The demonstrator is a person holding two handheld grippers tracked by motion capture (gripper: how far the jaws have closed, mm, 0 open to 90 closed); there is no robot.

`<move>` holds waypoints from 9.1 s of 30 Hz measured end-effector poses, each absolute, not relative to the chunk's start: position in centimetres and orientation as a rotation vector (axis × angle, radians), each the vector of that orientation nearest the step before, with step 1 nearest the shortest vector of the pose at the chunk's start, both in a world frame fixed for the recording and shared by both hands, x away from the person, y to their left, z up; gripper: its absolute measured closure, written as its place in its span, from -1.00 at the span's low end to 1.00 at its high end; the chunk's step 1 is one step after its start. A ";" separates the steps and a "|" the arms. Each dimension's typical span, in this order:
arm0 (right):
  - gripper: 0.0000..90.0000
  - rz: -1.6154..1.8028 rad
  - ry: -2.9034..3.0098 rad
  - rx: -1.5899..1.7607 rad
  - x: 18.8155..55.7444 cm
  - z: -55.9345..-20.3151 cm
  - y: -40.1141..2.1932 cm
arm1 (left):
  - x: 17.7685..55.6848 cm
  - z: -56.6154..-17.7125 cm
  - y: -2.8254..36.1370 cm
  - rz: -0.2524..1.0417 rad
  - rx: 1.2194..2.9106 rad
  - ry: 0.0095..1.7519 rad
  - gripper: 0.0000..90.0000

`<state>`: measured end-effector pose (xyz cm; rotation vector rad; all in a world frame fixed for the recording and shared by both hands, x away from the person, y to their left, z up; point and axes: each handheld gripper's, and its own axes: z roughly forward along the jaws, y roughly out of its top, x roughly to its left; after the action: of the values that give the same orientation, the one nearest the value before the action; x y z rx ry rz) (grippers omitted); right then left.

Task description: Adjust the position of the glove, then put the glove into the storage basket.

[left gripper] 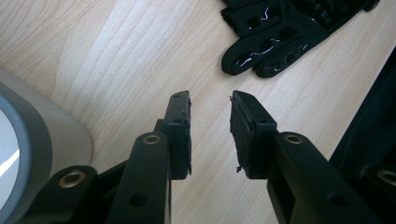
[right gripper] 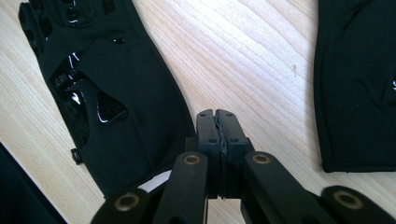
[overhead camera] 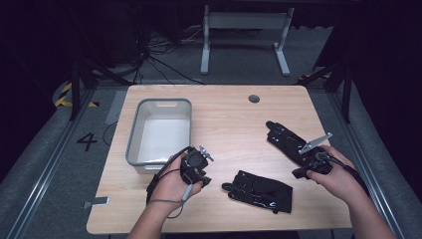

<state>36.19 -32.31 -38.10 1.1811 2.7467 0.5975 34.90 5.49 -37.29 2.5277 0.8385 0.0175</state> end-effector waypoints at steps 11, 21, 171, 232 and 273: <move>1.00 0.570 2.822 1.099 35.4 -37.4 -32.6 | 34.9 -36.9 5.7 0.023 2.520 0.827 0.39; 1.00 0.404 2.914 1.078 34.9 -38.4 -32.7 | 35.1 -36.7 5.3 0.021 2.526 0.806 0.38; 0.48 0.749 2.306 1.603 48.2 -43.5 -41.4 | 35.3 -36.3 6.5 -0.007 2.465 0.880 0.06; 0.95 1.107 2.366 1.096 37.7 -34.6 -33.7 | 35.0 -36.0 6.3 -0.002 2.463 0.869 0.05; 0.91 1.048 2.539 0.937 33.2 -37.2 -27.5 | 34.9 -35.9 6.3 -0.002 2.461 0.867 0.05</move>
<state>33.19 -27.48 -37.25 0.9368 2.5387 1.0479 34.93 6.35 -35.85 2.4615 0.8672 -0.0022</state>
